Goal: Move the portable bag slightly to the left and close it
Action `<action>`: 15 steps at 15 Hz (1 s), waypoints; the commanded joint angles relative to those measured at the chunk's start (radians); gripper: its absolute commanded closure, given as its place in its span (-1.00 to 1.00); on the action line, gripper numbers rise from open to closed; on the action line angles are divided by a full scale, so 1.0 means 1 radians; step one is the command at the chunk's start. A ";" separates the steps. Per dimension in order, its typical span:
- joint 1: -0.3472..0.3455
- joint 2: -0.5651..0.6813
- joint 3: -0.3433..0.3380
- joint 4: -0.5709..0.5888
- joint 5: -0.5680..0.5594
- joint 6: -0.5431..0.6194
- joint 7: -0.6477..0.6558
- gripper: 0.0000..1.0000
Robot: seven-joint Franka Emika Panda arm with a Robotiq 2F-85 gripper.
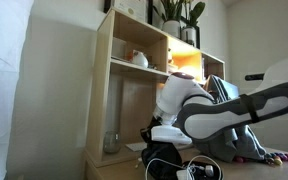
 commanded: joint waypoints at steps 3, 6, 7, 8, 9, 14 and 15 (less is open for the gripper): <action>0.004 0.000 0.000 0.000 0.000 0.000 0.000 0.89; 0.004 0.000 0.000 0.000 0.000 0.000 0.000 0.89; 0.004 0.000 0.000 0.000 0.000 0.000 0.000 0.89; 0.004 0.000 0.000 0.000 0.000 0.000 0.000 0.89; 0.004 0.000 0.000 0.000 0.000 0.000 0.000 0.97; 0.040 0.001 -0.024 -0.034 -0.045 0.009 -0.014 0.97; 0.049 0.002 -0.029 -0.044 -0.057 0.016 -0.012 0.97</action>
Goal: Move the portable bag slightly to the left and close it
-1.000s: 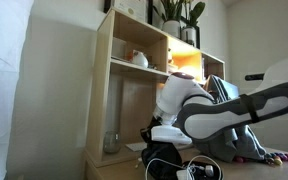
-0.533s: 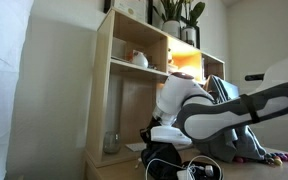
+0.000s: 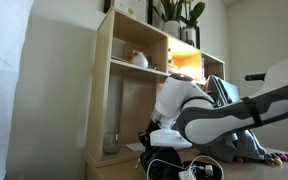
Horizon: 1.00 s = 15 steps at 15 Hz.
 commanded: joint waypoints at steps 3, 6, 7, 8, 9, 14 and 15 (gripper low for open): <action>0.049 0.002 -0.026 -0.057 -0.073 0.024 -0.014 0.97; 0.068 0.004 -0.025 -0.089 -0.110 0.033 -0.015 0.97; 0.072 0.004 -0.023 -0.101 -0.122 0.041 -0.017 0.97; 0.083 0.005 -0.052 -0.111 -0.096 0.048 -0.029 0.97; 0.089 0.005 -0.059 -0.124 -0.101 0.055 -0.031 0.97; 0.105 0.006 -0.093 -0.173 -0.110 0.107 -0.042 0.97; 0.105 0.006 -0.094 -0.179 -0.108 0.118 -0.052 0.97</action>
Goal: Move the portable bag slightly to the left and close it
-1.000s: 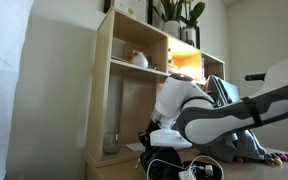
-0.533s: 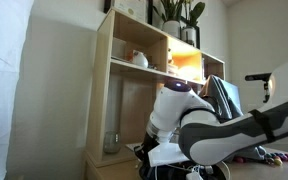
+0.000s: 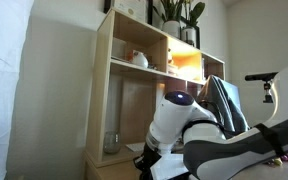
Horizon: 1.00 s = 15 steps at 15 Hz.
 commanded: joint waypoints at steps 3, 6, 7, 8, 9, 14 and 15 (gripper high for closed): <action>0.004 0.000 -0.028 -0.040 0.004 0.047 -0.046 0.97; 0.006 0.000 -0.023 -0.015 0.020 0.031 -0.031 0.89; 0.006 0.000 -0.023 -0.015 0.020 0.031 -0.031 0.89; 0.006 0.000 -0.023 -0.015 0.020 0.031 -0.031 0.89; 0.006 0.000 -0.023 -0.015 0.020 0.031 -0.031 0.89; 0.012 -0.001 -0.027 -0.013 0.018 0.031 -0.029 0.97; 0.017 -0.001 -0.026 -0.008 0.015 0.038 -0.037 0.97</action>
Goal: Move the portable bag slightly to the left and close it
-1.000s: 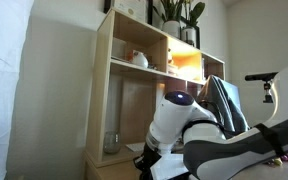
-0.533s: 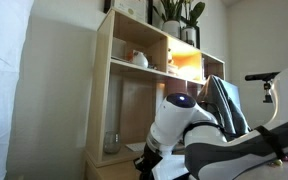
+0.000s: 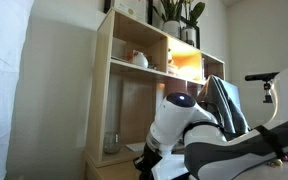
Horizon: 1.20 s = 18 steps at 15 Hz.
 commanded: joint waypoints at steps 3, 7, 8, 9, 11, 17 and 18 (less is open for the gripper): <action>0.026 -0.025 0.013 -0.018 -0.007 0.022 -0.030 0.97; 0.038 -0.056 0.055 -0.044 -0.003 0.066 -0.078 0.97; 0.039 -0.064 0.068 -0.052 -0.003 0.082 -0.102 0.97; 0.033 -0.071 0.093 -0.059 0.000 0.108 -0.133 0.97; 0.019 -0.086 0.135 -0.074 0.008 0.145 -0.172 0.97; -0.039 -0.128 0.248 -0.128 0.004 0.222 -0.250 0.97; -0.045 -0.139 0.260 -0.145 -0.001 0.242 -0.263 0.97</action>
